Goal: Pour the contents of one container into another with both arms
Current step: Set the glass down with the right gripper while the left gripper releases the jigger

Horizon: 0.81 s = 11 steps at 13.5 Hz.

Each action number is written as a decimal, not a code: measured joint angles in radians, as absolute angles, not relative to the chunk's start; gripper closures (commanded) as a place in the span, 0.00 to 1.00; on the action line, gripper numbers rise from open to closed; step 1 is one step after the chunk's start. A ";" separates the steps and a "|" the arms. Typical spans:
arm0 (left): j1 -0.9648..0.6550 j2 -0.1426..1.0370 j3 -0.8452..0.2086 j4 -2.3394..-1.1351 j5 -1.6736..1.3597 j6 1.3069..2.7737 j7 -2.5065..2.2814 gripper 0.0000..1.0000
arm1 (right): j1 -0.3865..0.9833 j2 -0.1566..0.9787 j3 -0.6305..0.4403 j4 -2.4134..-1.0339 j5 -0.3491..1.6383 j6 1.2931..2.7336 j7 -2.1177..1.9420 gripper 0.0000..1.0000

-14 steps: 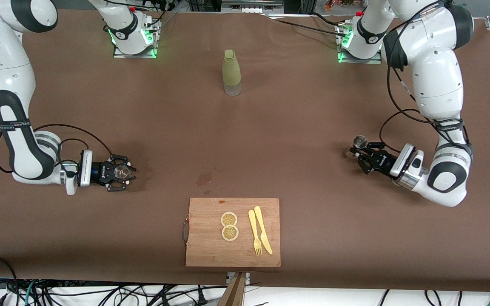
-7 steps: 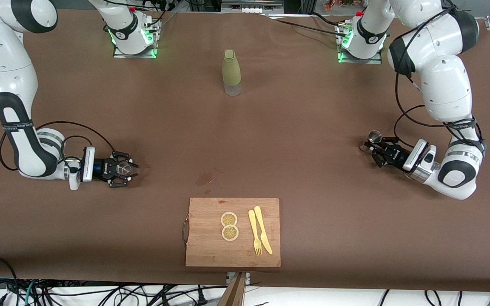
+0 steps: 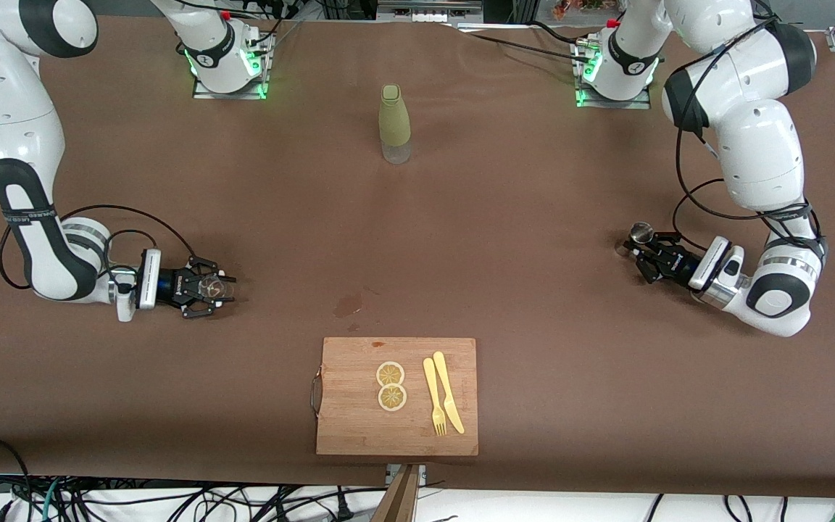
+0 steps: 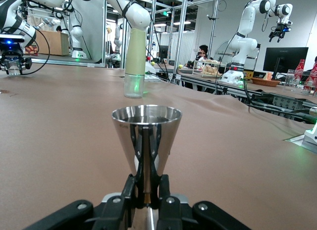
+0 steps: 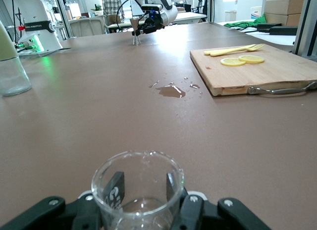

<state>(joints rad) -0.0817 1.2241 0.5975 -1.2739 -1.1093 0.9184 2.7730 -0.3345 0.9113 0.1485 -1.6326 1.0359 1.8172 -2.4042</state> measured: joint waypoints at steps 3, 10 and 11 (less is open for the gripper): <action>-0.082 1.224 0.598 -1.272 -1.109 0.918 2.776 1.00 | -0.332 0.913 0.136 -1.634 1.036 1.818 -2.405 0.50; -0.103 1.235 0.596 -1.232 -1.297 0.961 2.786 1.00 | -0.327 0.920 0.112 -1.634 1.057 1.824 -2.406 0.49; -0.103 1.241 0.597 -1.231 -1.297 0.967 2.789 1.00 | -0.326 0.920 0.109 -1.634 1.066 1.827 -2.406 0.49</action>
